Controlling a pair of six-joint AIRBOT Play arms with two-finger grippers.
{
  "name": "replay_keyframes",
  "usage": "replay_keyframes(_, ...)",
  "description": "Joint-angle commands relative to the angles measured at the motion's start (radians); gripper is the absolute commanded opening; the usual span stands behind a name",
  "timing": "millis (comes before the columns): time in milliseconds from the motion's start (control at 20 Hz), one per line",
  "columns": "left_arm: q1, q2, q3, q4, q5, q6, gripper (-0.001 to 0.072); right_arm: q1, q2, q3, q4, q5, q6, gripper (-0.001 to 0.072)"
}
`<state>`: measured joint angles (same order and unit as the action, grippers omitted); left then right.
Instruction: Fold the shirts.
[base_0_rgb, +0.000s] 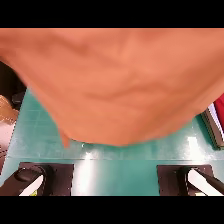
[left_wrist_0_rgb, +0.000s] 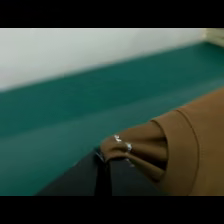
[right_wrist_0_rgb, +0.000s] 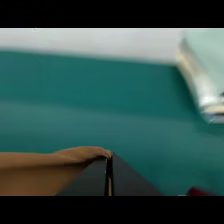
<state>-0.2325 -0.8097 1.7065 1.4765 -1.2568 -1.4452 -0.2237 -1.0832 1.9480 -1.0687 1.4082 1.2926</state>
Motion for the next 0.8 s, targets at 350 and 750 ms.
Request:
replay_keyframes(350,0.0,-0.342,-0.717,-0.13,0.228,-0.021,0.0027,0.39,-0.409,-0.428,-0.182,0.061,0.035,0.0011)
replay_keyframes(750,0.001,-0.406,-0.702,-0.097,0.115,-0.021,0.0621,0.388,-0.409,-0.438,-0.183,0.058,0.035,0.0012)
